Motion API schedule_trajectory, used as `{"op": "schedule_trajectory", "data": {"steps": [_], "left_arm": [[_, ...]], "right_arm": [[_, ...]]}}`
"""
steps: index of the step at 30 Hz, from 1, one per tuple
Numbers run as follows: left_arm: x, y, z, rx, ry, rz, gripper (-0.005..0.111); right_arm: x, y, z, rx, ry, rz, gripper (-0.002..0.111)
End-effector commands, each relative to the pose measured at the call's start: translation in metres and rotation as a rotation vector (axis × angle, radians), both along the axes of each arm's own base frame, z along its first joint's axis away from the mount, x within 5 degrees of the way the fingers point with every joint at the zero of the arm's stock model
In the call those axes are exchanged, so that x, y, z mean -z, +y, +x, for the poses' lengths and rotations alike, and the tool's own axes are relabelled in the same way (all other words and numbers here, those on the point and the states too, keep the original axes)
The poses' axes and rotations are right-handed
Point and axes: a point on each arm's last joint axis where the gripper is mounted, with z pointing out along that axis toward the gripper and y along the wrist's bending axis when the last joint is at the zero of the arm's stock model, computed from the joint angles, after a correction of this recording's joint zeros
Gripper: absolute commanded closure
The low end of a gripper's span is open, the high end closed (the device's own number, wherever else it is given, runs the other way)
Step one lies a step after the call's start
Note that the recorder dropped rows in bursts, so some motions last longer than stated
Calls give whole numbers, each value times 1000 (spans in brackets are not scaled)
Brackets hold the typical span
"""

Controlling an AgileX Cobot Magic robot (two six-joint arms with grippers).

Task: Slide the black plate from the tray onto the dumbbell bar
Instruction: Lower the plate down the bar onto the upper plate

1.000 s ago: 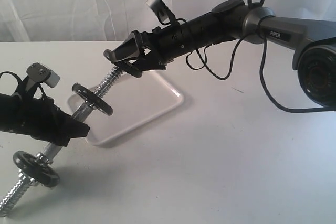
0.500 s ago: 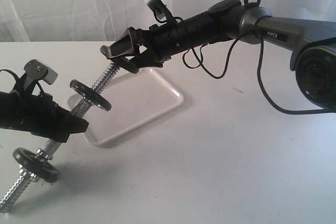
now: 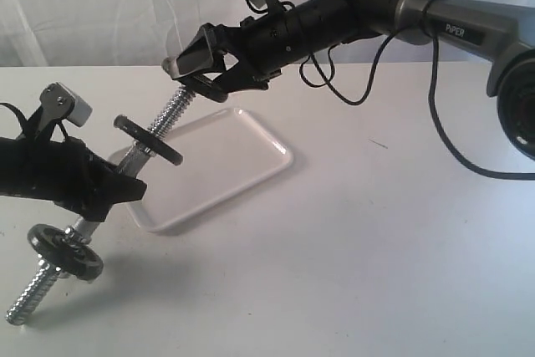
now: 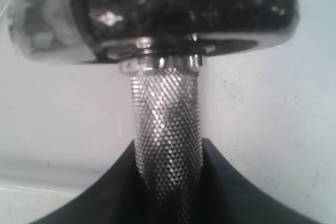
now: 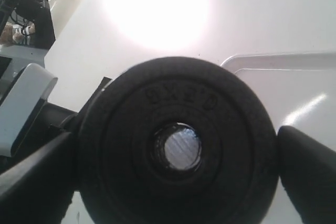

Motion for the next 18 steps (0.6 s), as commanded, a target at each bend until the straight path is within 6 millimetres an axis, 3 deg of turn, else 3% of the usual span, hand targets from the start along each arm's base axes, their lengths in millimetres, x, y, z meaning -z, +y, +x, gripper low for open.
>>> {"op": "schedule_trajectory", "data": {"steps": [1,8,16,18], "left_arm": [[-58,-23,-4,186,-169,-329,107],[-58,-23,-5,202,-183,-320,107],[-62,-23,-5,205,-234,-327,107],[-65,-22,-5,193,-246,-310,107]], "right_arm": [[-13,31,-30,-148,41,44,108],[-13,52,-46,-195,59,38,108],[-29,50,-50,-199,21,56,108],[-32,48,-49,-202,-2,54,101]]}}
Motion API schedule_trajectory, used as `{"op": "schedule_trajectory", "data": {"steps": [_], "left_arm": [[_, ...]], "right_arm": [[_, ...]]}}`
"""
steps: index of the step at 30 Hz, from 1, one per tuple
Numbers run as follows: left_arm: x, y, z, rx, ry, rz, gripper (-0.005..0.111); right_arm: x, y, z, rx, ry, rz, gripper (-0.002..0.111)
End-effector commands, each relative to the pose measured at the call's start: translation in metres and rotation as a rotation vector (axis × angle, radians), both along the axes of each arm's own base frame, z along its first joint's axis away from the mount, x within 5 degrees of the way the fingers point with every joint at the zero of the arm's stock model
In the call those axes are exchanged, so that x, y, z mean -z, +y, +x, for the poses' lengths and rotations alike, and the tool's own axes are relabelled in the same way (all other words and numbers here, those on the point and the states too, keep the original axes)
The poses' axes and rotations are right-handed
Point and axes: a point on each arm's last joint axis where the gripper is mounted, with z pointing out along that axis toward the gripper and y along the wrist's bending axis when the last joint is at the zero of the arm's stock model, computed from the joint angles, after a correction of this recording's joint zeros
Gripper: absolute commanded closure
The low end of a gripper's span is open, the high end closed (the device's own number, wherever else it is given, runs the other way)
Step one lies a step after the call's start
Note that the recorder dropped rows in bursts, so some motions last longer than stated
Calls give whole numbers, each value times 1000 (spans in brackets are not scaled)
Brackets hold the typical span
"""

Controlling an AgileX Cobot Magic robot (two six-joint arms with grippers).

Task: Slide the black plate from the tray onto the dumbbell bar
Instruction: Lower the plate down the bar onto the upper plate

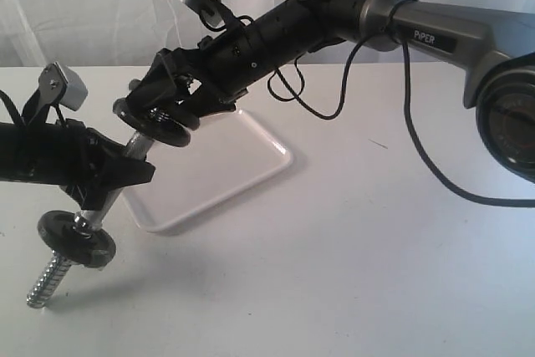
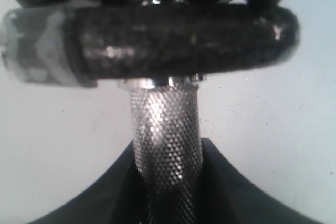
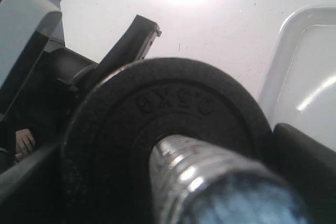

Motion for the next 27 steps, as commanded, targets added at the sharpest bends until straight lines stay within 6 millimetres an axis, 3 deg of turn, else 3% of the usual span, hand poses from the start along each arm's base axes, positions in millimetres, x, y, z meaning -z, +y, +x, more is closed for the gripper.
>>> {"op": "schedule_trajectory", "data": {"steps": [1,4,6,13,20,27], "left_arm": [[-50,-15,-6,87,-148,-237,107],[-52,-15,-7,78,-143,-236,107],[-51,-15,-7,79,-136,-231,107],[-51,-15,-7,81,-135,-227,107],[-51,-15,-7,81,-135,-227,107],[-51,-15,-7,82,-132,-231,107]], "right_arm": [[-30,6,-11,-38,-24,105,94],[-33,3,-11,-34,-32,106,50],[-33,3,-11,-34,-32,106,33],[-37,1,-11,-37,-52,108,32],[-67,-13,-15,-47,-175,118,32],[-63,-14,-14,-20,-126,79,32]]}}
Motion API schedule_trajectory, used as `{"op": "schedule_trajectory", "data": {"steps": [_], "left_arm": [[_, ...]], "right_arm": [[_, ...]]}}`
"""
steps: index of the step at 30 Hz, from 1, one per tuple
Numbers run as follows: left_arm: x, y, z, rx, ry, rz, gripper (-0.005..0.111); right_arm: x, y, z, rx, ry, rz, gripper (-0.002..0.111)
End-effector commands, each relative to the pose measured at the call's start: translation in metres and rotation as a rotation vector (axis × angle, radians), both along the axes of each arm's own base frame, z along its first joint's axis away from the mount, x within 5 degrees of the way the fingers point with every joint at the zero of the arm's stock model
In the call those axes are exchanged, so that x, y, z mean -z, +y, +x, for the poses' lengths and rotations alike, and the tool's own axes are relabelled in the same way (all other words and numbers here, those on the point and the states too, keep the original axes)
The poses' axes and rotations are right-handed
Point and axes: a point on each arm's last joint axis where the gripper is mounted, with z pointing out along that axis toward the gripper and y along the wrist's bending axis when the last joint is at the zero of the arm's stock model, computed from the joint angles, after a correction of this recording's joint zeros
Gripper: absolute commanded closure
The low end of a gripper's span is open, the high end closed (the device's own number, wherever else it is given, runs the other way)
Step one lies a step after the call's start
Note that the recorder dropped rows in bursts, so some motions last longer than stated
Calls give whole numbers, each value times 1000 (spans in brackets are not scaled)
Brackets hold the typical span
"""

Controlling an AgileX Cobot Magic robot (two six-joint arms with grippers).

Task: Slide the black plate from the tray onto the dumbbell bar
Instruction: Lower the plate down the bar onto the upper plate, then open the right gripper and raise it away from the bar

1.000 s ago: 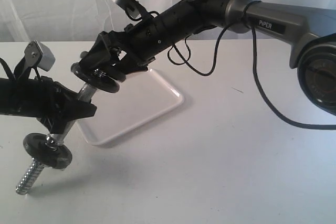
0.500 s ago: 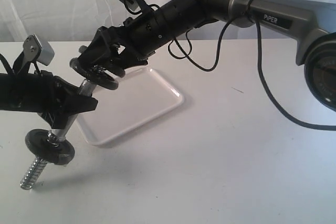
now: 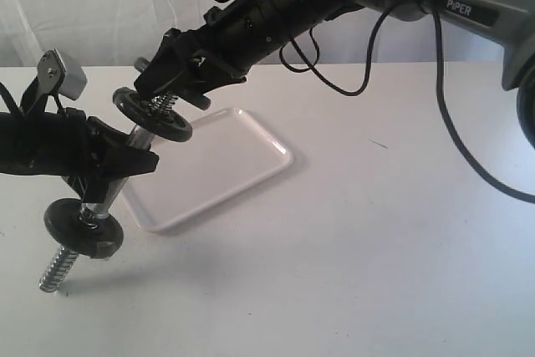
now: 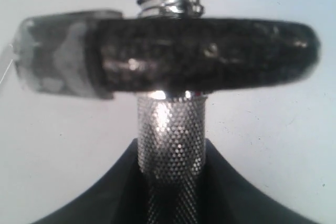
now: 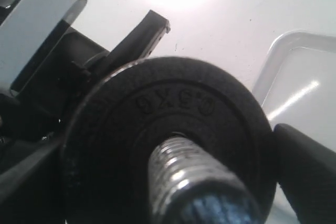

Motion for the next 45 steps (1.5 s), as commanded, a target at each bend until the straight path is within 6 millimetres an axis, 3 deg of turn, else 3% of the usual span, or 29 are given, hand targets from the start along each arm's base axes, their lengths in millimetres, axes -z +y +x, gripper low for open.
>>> {"op": "schedule_trajectory", "data": {"steps": [1,5,15,19,25,29,34,45], "left_arm": [[-37,-11,-4,70,-88,-215,107],[-37,-11,-4,70,-88,-215,107],[-37,-11,-4,69,-84,-217,107],[-36,-10,-2,29,-60,-205,107],[-30,-3,7,-120,0,-164,107],[-26,7,18,-309,51,-155,107],[-19,17,24,-487,134,-122,107],[-9,39,32,-874,336,-181,107]], "right_arm": [[-23,2,-6,9,36,102,32],[-14,3,-3,37,101,85,28],[-9,1,-2,49,100,27,3],[-16,-1,-4,39,65,32,3],[-36,-14,-8,36,-41,-8,3],[-67,-41,-16,67,-217,-153,3],[-89,-54,-26,86,-313,-212,3],[-77,-76,-15,297,-268,-485,4]]}}
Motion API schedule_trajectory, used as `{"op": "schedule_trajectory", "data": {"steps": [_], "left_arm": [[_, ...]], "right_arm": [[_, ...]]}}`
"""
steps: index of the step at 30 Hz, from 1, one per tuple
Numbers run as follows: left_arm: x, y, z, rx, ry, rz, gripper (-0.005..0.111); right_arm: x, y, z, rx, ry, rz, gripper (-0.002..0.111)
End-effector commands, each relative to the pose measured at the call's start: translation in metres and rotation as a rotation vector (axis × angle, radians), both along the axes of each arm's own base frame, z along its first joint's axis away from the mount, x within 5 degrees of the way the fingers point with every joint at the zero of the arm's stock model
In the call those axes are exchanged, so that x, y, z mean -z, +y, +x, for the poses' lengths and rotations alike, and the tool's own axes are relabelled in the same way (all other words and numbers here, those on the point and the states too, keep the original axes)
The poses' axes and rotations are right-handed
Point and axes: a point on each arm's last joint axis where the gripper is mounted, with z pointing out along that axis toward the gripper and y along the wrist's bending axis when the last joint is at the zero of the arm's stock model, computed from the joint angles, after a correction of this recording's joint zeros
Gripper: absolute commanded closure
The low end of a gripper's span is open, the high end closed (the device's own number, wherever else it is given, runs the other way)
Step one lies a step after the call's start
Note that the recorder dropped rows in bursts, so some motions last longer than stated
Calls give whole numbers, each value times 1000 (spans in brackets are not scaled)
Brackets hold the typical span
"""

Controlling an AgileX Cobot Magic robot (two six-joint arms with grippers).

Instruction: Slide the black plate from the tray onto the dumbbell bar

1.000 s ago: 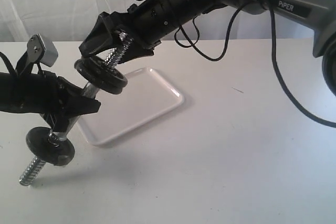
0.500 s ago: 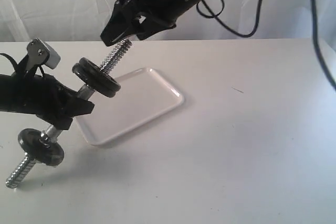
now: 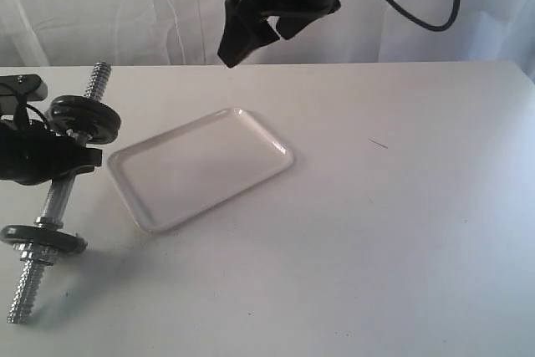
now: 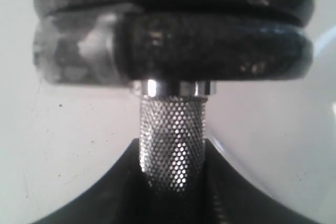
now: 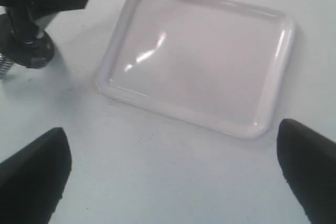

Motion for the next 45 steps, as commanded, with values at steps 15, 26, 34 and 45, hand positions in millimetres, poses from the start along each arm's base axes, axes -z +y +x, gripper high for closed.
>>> {"op": "schedule_trajectory", "data": {"steps": [15,26,34,45], "left_arm": [[-30,10,6,-430,27,-342,107],[-9,11,10,-493,108,-375,107],[7,13,-1,-526,164,-358,107],[9,14,-3,-577,189,-400,107]], "right_arm": [[0,-15,5,180,12,-88,4],[0,-15,5,185,15,-85,4],[0,-15,5,187,16,-85,4],[0,-15,5,204,26,-79,4]]}}
